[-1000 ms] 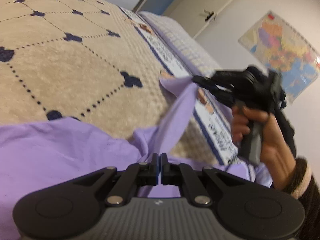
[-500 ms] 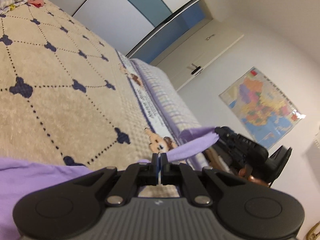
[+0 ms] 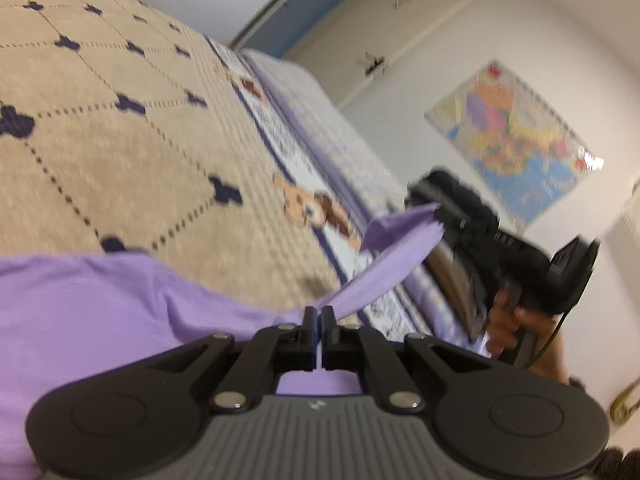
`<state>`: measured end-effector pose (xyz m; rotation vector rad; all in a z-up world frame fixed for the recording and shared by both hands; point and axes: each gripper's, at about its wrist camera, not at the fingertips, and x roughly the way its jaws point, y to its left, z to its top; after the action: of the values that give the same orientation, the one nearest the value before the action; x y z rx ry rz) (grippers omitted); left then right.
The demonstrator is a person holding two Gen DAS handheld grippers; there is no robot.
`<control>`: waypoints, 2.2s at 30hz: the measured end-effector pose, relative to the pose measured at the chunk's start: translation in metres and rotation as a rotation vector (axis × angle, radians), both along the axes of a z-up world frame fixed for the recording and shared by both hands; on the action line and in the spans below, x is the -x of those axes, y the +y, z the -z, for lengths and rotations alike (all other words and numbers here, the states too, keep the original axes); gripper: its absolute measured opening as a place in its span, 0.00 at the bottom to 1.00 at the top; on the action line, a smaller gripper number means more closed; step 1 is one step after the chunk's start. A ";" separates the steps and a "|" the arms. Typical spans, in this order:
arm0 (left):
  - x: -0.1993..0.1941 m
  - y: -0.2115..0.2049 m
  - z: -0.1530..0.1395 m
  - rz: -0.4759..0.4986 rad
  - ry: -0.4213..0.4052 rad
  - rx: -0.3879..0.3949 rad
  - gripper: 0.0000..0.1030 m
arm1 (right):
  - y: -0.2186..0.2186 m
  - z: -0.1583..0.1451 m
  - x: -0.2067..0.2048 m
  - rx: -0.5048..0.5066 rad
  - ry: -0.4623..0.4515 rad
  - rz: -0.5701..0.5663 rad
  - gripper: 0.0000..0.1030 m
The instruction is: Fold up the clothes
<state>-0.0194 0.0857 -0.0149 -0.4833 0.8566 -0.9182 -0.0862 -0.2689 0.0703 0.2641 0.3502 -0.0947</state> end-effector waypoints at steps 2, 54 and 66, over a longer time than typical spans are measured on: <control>0.003 -0.007 0.006 0.031 0.013 -0.031 0.01 | 0.001 0.004 0.008 0.024 0.009 0.002 0.06; -0.040 -0.017 0.036 -0.224 0.139 -0.270 0.31 | 0.086 0.072 -0.047 0.252 0.488 -0.533 0.33; -0.042 -0.019 0.039 -0.210 0.156 -0.237 0.39 | 0.120 0.105 -0.084 0.315 0.518 -0.703 0.32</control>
<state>0.0223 0.0664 -0.0542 -0.4331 1.0218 -0.5835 -0.0019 -0.1490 -0.0347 -0.2127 0.9138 0.4804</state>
